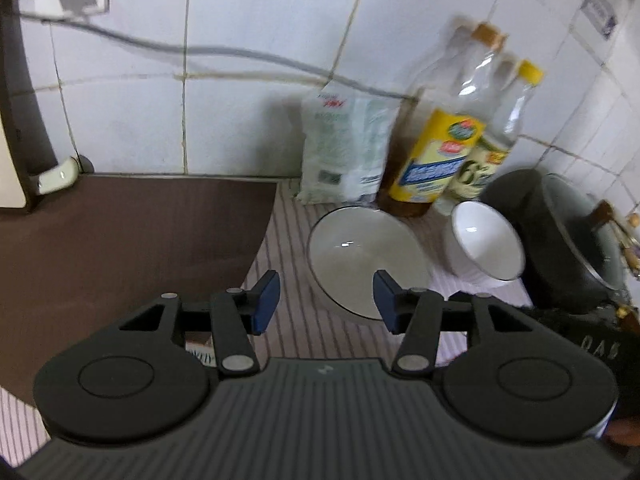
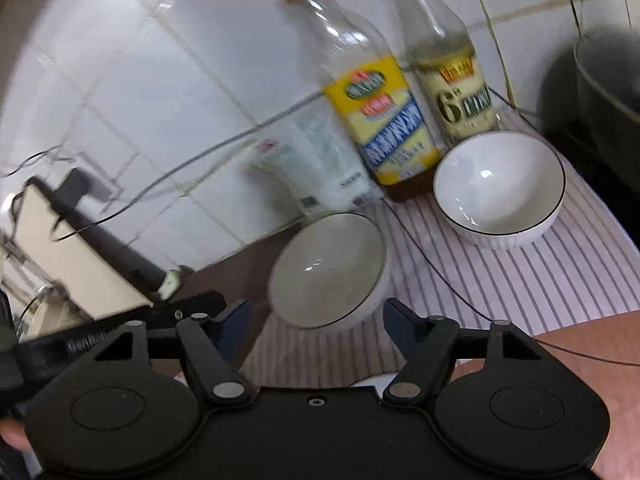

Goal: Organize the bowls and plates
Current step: 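Carry the held bowl with both grippers toward the white bowl by the bottles, then lower the held bowl into the other white bowl and open both grippers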

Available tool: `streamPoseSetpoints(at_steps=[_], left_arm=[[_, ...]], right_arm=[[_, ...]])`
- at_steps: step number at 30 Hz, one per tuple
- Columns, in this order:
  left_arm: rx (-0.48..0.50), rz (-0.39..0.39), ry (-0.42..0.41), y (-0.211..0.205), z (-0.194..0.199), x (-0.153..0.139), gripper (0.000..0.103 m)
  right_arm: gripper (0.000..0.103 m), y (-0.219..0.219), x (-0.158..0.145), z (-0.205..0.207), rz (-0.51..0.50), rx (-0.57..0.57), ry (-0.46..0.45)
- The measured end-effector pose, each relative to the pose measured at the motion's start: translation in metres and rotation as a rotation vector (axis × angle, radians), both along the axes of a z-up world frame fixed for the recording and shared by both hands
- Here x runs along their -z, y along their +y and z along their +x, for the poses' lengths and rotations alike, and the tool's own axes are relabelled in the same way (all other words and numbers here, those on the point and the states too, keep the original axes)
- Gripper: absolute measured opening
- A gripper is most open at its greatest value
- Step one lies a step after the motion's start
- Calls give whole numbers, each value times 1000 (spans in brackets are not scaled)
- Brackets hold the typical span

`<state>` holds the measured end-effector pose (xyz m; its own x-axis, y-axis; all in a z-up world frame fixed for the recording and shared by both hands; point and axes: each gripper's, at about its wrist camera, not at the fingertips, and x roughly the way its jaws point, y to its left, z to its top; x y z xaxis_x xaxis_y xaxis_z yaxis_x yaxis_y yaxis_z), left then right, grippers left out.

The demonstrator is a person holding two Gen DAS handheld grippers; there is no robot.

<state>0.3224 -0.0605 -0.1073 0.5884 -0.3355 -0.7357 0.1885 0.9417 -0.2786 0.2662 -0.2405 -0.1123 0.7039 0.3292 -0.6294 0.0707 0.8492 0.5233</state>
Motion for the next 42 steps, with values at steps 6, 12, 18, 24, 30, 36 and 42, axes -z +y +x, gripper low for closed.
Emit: streamPoseSetpoints(at_steps=[6, 12, 18, 24, 30, 36, 42], left_arm=[[-9, -2, 69, -12, 35, 34, 48], [-14, 5, 99, -20, 49, 51, 30], [-4, -34, 116, -17, 51, 54, 13], [-11, -27, 95, -19, 47, 58, 13], [30, -7, 91, -22, 41, 51, 13], [42, -7, 63, -20, 18, 28, 13], [52, -23, 35, -16, -15, -9, 13]], right_arm=[[63, -5, 25, 38, -13, 23, 100], [39, -7, 42, 56, -27, 42, 147], [20, -10, 46, 62, -32, 40, 137], [19, -8, 50, 65, -45, 49, 127], [17, -3, 47, 62, -88, 45, 120], [17, -4, 30, 40, -85, 42, 74], [18, -5, -2, 6, -80, 26, 7]])
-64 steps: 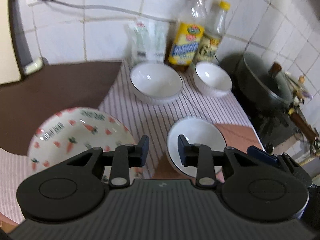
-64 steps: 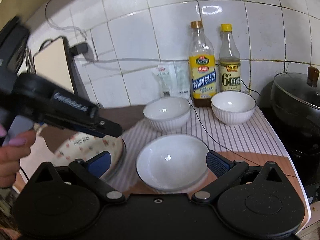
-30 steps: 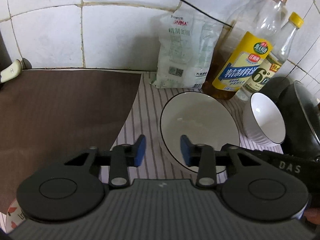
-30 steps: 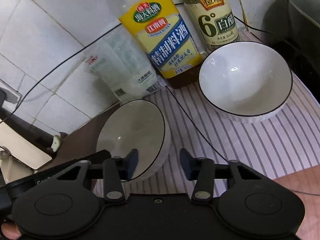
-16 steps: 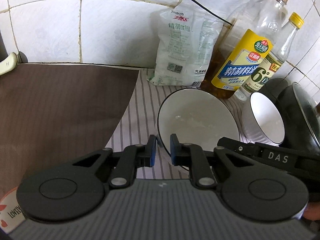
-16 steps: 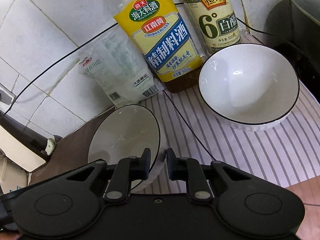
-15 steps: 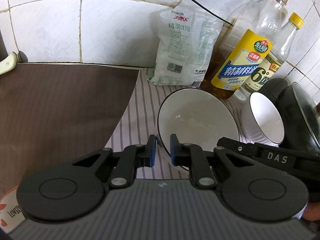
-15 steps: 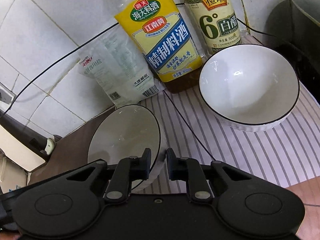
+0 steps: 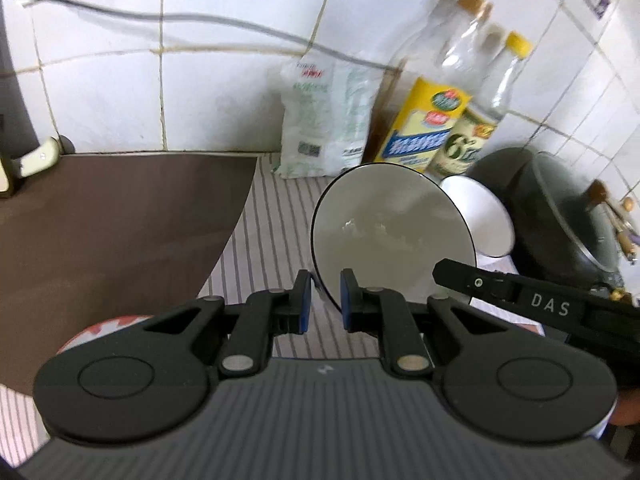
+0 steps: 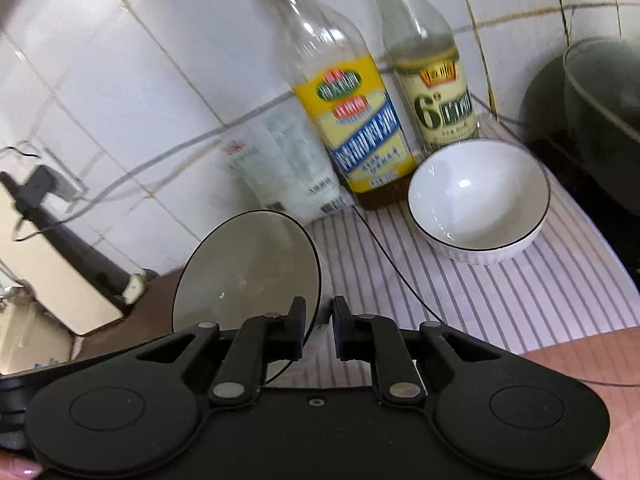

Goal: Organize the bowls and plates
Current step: 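Lower the held bowl into the other white bowl and open both grippers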

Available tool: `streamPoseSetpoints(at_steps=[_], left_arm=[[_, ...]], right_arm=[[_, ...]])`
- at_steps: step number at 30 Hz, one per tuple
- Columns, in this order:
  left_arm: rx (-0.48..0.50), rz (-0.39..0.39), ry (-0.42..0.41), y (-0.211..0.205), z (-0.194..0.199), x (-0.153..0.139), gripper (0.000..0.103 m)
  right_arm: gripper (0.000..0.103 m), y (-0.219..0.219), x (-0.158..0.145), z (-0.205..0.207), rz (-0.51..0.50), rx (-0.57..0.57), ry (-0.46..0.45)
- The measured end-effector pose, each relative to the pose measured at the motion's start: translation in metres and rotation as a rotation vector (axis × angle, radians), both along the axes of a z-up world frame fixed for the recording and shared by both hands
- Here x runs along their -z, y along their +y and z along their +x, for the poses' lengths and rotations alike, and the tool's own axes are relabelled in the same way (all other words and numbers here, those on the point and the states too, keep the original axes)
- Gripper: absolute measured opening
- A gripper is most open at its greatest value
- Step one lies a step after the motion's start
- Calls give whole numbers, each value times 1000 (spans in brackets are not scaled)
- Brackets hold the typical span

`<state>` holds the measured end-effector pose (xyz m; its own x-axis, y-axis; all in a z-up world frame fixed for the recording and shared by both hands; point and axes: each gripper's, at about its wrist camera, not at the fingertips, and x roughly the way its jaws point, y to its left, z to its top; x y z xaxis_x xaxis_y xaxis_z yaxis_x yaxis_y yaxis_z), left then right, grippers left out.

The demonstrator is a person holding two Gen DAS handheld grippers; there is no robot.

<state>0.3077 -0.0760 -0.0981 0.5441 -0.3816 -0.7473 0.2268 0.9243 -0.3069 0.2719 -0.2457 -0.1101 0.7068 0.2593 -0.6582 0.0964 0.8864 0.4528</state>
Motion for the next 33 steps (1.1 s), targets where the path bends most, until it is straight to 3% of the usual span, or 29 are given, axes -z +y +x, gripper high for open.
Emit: streamPoseSetpoints(at_steps=[7, 13, 22, 33], left_arm=[[25, -5, -40, 2, -42, -41, 13], [52, -7, -50, -2, -70, -54, 14], [97, 31, 8, -22, -91, -31, 13], [125, 103, 85, -37, -93, 7, 13]], right_arm=[[18, 0, -39, -48, -2, -8, -63], [18, -10, -48, -84, 23, 0, -103], [18, -20, -28, -117, -3, 34, -64], [18, -15, 5, -123, -101, 15, -45]])
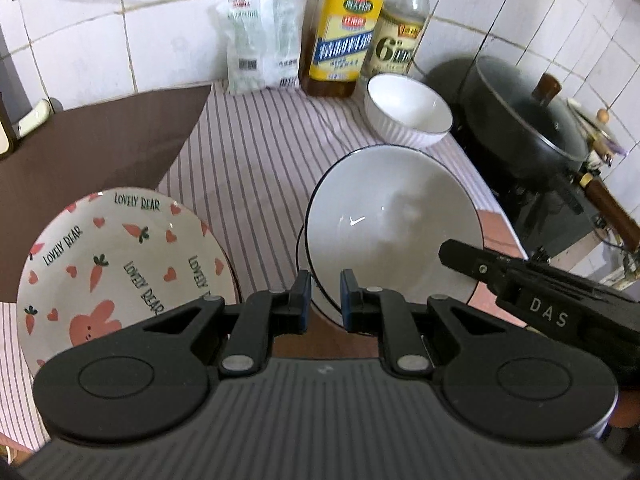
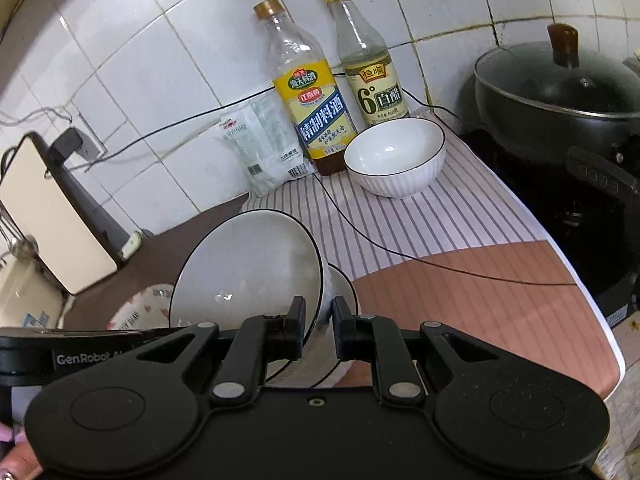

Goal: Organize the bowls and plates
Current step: 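Lower the held bowl into the other white bowl and open both grippers, then move both open grippers toward the third white bowl by the bottles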

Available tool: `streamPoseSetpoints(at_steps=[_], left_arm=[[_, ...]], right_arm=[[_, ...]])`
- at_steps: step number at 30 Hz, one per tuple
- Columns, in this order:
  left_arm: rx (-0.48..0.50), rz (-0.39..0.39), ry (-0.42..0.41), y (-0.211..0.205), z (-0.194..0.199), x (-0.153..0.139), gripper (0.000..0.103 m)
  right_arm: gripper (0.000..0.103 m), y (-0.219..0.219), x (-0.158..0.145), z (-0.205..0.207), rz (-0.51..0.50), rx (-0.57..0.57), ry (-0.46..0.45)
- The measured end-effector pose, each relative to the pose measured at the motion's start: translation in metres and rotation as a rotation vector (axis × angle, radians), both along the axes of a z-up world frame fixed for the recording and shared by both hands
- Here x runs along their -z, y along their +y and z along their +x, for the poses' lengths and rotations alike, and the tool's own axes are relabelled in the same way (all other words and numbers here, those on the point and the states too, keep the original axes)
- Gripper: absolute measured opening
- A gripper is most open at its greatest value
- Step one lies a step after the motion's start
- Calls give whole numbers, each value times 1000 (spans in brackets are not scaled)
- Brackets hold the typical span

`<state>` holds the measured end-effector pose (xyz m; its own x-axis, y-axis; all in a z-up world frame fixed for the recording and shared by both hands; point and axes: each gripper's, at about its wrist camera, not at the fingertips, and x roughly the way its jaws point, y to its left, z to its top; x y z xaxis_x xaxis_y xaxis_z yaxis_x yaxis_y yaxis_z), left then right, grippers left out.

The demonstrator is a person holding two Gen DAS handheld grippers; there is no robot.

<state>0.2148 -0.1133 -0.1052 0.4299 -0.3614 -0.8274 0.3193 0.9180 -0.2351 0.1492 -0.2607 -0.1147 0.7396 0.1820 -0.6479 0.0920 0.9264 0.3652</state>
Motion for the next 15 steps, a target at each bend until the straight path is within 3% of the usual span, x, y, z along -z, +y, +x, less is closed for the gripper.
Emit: streamPoseSetpoints(at_steps=[15], left_arm=[[26, 69, 52, -12, 9, 15, 14]], right_arm=[[18, 18, 12, 5, -208, -48, 13]])
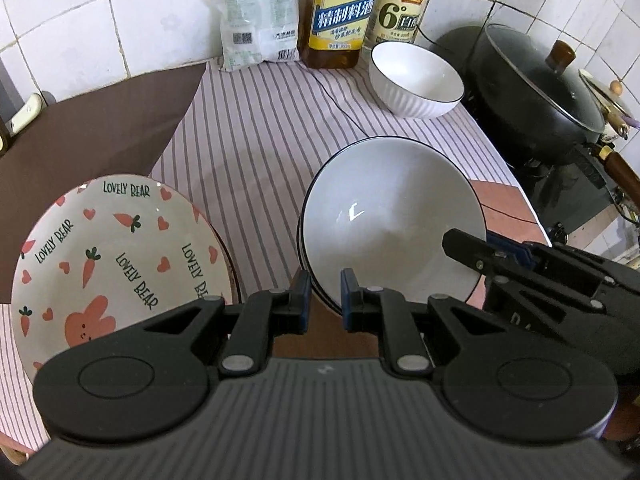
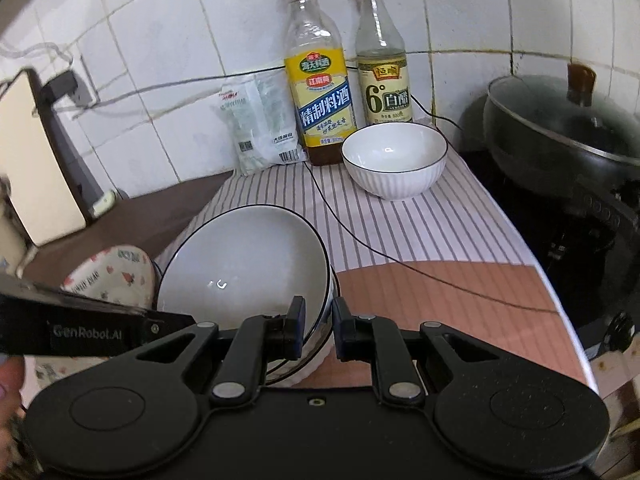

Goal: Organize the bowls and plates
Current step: 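Move both open grippers toward the third white bowl by the bottles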

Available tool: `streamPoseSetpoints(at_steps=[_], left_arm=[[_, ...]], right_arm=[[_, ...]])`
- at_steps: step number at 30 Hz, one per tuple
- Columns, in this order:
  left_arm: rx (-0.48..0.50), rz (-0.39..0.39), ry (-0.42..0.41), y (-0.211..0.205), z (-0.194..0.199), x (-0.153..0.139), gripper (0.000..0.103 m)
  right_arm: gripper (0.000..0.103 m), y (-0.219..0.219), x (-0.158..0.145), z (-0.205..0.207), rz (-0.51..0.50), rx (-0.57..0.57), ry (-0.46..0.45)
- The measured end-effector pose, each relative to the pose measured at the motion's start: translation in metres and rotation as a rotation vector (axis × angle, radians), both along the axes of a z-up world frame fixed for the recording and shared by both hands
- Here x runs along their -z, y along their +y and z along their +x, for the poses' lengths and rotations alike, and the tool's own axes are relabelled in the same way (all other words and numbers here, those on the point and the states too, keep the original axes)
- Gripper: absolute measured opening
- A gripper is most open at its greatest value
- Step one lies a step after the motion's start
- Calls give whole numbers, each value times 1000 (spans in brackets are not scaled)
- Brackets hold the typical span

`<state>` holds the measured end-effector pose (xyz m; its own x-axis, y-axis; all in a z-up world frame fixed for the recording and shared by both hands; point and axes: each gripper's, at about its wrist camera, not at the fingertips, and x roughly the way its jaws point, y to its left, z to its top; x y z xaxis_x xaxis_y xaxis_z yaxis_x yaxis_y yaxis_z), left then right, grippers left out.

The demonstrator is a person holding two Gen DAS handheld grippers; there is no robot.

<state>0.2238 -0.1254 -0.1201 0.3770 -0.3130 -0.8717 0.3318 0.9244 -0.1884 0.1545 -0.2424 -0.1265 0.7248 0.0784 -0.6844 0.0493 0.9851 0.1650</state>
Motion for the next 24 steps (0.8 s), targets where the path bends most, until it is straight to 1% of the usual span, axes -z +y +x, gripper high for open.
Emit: streamPoseSetpoints(at_steps=[3, 7, 9, 12, 14, 16, 21, 24], left_arm=[[-6, 5, 2, 0, 2, 1, 14], [-8, -7, 9, 1, 4, 1, 15], [-11, -24, 23, 3, 6, 2, 16], [-11, -49, 56, 8, 9, 2, 16], [-2, -72, 72, 11, 10, -2, 17], [18, -81, 72, 13, 10, -6, 18], [38, -108, 49, 19, 10, -18, 18], [40, -121, 15, 20, 12, -30, 20]], right_arm=[[19, 5, 2, 2, -51, -15, -3], [24, 10, 3, 3, -103, -45, -10], [25, 10, 4, 2, -110, -59, -16], [25, 5, 2, -1, -86, -67, -31], [31, -1, -4, -8, -58, -76, -61], [37, -5, -11, -16, -54, -89, -102], [45, -13, -26, -28, -100, -143, -176], [50, -20, -32, -28, -143, -148, -204]])
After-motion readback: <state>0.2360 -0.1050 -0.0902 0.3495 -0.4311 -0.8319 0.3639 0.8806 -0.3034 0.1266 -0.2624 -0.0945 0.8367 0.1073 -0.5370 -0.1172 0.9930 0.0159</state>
